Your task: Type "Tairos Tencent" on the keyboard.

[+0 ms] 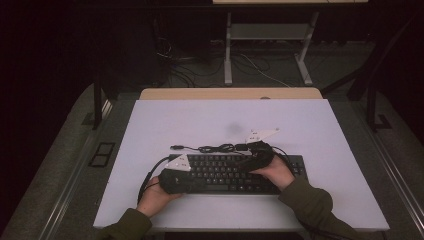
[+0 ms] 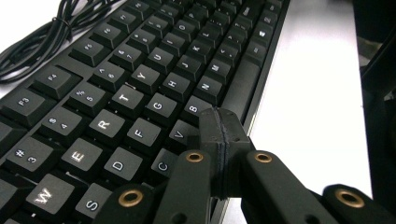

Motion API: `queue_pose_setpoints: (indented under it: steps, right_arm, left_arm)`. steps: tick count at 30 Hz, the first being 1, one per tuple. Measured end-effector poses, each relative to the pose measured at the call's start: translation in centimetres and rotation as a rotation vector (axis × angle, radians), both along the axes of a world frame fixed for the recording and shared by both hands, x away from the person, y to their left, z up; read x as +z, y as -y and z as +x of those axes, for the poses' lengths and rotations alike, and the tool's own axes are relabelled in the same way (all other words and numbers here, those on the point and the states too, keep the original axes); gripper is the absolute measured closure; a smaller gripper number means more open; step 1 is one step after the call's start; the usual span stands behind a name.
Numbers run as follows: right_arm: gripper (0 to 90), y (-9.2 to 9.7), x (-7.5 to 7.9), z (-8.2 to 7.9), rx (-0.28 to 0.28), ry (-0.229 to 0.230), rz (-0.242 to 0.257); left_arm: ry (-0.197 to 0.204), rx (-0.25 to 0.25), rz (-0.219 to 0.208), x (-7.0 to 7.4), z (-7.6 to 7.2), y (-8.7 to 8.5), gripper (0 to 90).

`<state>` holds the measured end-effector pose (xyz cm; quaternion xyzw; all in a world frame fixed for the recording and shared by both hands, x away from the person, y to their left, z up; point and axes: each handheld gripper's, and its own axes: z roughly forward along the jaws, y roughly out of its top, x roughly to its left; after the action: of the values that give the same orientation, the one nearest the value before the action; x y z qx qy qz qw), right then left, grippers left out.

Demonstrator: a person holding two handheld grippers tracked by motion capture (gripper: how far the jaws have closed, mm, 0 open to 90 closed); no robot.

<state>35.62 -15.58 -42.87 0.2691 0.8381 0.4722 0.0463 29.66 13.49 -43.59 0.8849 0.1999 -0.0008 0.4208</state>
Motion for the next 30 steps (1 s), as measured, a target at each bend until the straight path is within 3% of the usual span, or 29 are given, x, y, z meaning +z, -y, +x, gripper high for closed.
queue_pose_setpoints:
  steps: [13,30]
  right_arm:
    - [22.9,0.0,-0.01,-0.01,0.001,0.0,-0.001]
    - [26.0,0.08,-0.1,-0.39,0.016,-0.012,-0.003]
  left_arm:
    - [0.009,0.025,-0.028,0.43,0.07,-0.31,88.9]
    - [0.019,0.117,-0.078,0.64,0.65,-0.42,54.4]
